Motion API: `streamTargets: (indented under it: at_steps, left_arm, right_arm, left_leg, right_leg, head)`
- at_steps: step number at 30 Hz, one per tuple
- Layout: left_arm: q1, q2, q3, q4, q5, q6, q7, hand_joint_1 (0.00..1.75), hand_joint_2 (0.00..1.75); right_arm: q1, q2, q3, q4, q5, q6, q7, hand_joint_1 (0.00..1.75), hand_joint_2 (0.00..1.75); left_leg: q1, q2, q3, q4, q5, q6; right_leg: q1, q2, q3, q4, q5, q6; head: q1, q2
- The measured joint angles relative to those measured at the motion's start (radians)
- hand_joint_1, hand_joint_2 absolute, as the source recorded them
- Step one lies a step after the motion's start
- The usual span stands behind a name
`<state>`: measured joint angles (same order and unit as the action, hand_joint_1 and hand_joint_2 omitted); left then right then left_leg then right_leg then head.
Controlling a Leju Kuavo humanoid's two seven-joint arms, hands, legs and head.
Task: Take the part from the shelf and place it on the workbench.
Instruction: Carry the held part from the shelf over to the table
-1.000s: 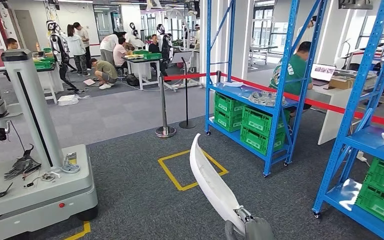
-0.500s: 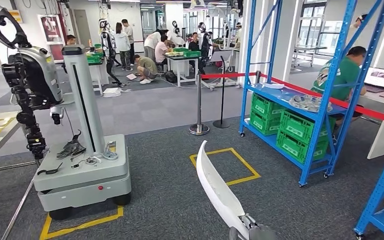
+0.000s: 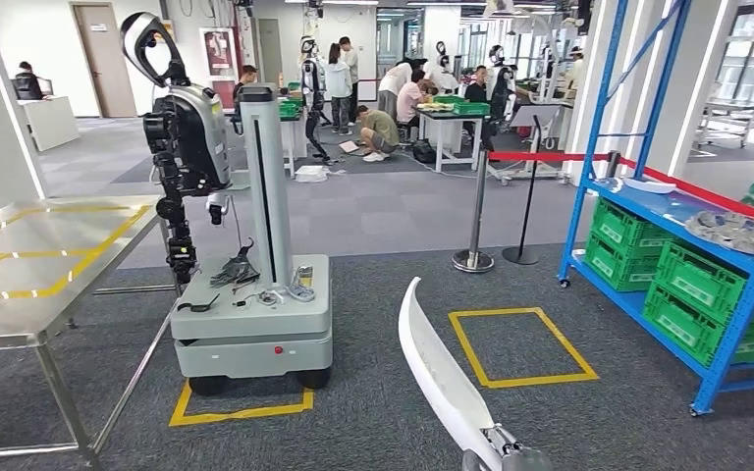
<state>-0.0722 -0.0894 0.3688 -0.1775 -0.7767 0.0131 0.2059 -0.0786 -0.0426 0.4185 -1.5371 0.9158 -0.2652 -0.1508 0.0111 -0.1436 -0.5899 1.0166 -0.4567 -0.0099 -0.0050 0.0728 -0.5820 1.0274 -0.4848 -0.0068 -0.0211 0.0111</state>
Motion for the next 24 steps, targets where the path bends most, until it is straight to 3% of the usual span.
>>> streamTargets:
  at_steps: [2, 4, 6, 7, 9, 11, 12, 14, 16, 17, 18, 19, 21, 22, 24]
  left_arm:
    - [0.0, -0.001, 0.001, 0.001, -0.01, -0.01, -0.004, 0.0, 1.75]
    - [-0.006, -0.002, 0.002, 0.001, -0.01, -0.019, -0.009, 0.0, 1.75]
    - [-0.021, -0.006, 0.013, 0.0, 0.036, -0.034, -0.028, 0.0, 1.75]
    - [-0.029, -0.007, 0.022, 0.0, 0.069, -0.043, -0.041, 0.0, 1.75]
    - [-0.036, -0.009, 0.038, 0.0, 0.117, -0.053, -0.059, 0.0, 1.75]
    - [-0.038, -0.009, 0.043, 0.0, 0.126, -0.054, -0.062, 0.0, 1.75]
    - [-0.039, -0.01, 0.06, 0.0, 0.149, -0.055, -0.071, 0.0, 1.75]
    - [-0.045, -0.013, 0.122, -0.001, 0.2, -0.056, -0.096, 0.0, 1.75]
    - [-0.046, -0.015, 0.18, -0.001, 0.224, -0.05, -0.106, 0.0, 1.75]
    - [-0.042, -0.015, 0.193, -0.001, 0.227, -0.046, -0.1, 0.0, 1.75]
    - [-0.037, -0.014, 0.203, -0.001, 0.238, -0.044, -0.092, 0.0, 1.75]
    - [-0.031, -0.012, 0.217, -0.001, 0.261, -0.046, -0.085, 0.0, 1.75]
    - [-0.02, -0.01, 0.261, -0.001, 0.336, -0.053, -0.08, 0.0, 1.75]
    - [-0.016, -0.01, 0.29, -0.001, 0.378, -0.054, -0.082, 0.0, 1.75]
    - [-0.011, -0.01, 0.351, -0.001, 0.448, -0.045, -0.088, 0.0, 1.75]
  right_arm:
    - [0.004, 0.001, -0.005, -0.013, 0.004, 0.001, 0.0, 1.75, 1.75]
    - [0.007, 0.002, -0.008, -0.026, 0.007, 0.0, -0.002, 1.75, 1.75]
    - [0.014, 0.002, -0.01, -0.033, 0.009, -0.001, -0.003, 1.75, 1.75]
    - [0.018, 0.002, -0.012, -0.034, 0.009, -0.002, -0.003, 1.75, 1.75]
    - [0.023, 0.001, -0.014, -0.035, 0.009, -0.004, -0.003, 1.75, 1.75]
    - [0.024, 0.001, -0.015, -0.035, 0.009, -0.005, -0.003, 1.75, 1.75]
    - [0.025, 0.001, -0.015, -0.034, 0.008, -0.007, -0.005, 1.75, 1.75]
    - [0.026, 0.001, -0.016, -0.033, 0.002, -0.014, -0.013, 1.75, 1.75]
    - [0.023, 0.001, -0.016, -0.033, -0.005, -0.02, -0.018, 1.75, 1.75]
    - [0.021, 0.001, -0.015, -0.033, -0.006, -0.021, -0.018, 1.75, 1.75]
    - [0.02, 0.002, -0.015, -0.033, -0.007, -0.022, -0.017, 1.75, 1.75]
    - [0.018, 0.002, -0.014, -0.033, -0.007, -0.023, -0.015, 1.75, 1.75]
    - [0.02, 0.001, -0.015, -0.033, -0.007, -0.028, -0.012, 1.75, 1.75]
    - [0.024, -0.001, -0.017, -0.033, -0.006, -0.031, -0.011, 1.75, 1.75]
    - [0.036, -0.004, -0.02, -0.033, -0.004, -0.034, -0.005, 1.75, 1.75]
  left_leg:
    - [0.003, -0.016, -0.008, -0.005, 0.004, -0.015]
    - [-0.002, 0.03, -0.025, 0.024, -0.017, -0.023]
    - [-0.004, 0.104, -0.073, 0.131, -0.079, -0.03]
    - [-0.002, 0.123, -0.101, 0.19, -0.108, -0.034]
    - [0.0, 0.132, -0.132, 0.256, -0.136, -0.037]
    - [0.001, 0.132, -0.136, 0.265, -0.139, -0.038]
    - [0.003, 0.134, -0.134, 0.266, -0.133, -0.04]
    - [0.007, 0.172, -0.07, 0.152, -0.071, -0.043]
    - [0.007, 0.208, -0.002, 0.025, -0.014, -0.03]
    - [0.005, 0.21, 0.0, 0.013, -0.013, -0.019]
    - [0.005, 0.196, -0.001, 0.013, -0.012, -0.011]
    - [0.006, 0.184, -0.001, 0.012, -0.01, -0.004]
    - [0.01, 0.159, 0.002, 0.009, -0.004, 0.008]
    - [0.01, 0.145, 0.0, 0.01, -0.002, 0.012]
    - [0.008, 0.114, -0.005, 0.011, 0.0, 0.017]
  right_leg:
    - [0.0, -0.025, 0.007, -0.01, 0.007, -0.01]
    - [-0.004, -0.051, 0.018, -0.028, 0.016, -0.023]
    - [-0.004, -0.081, 0.022, -0.036, 0.018, -0.031]
    - [-0.003, -0.095, 0.023, -0.035, 0.017, -0.033]
    - [-0.002, -0.11, 0.022, -0.034, 0.015, -0.034]
    - [-0.002, -0.113, 0.022, -0.034, 0.015, -0.034]
    - [-0.003, -0.121, 0.022, -0.033, 0.014, -0.033]
    - [-0.004, -0.154, 0.022, -0.019, 0.004, -0.02]
    - [-0.001, -0.19, 0.023, -0.004, -0.009, -0.001]
    - [0.0, -0.203, 0.026, -0.001, -0.012, 0.007]
    - [-0.002, -0.207, 0.028, -0.002, -0.014, 0.014]
    - [-0.005, -0.191, 0.029, 0.003, -0.022, 0.021]
    - [-0.011, -0.13, 0.006, 0.064, -0.065, 0.031]
    - [-0.012, -0.1, -0.023, 0.127, -0.098, 0.033]
    - [-0.011, -0.08, -0.088, 0.255, -0.145, 0.032]
  head:
    - [0.0, 0.0]
    - [-0.001, 0.0]
    - [-0.003, 0.0]
    - [-0.003, 0.0]
    - [-0.003, 0.0]
    - [-0.003, 0.0]
    - [-0.003, 0.0]
    - [-0.003, 0.0]
    - [-0.002, 0.0]
    - [-0.002, 0.0]
    - [-0.002, 0.0]
    - [-0.002, 0.0]
    - [0.001, 0.0]
    - [0.002, 0.0]
    - [0.002, 0.0]
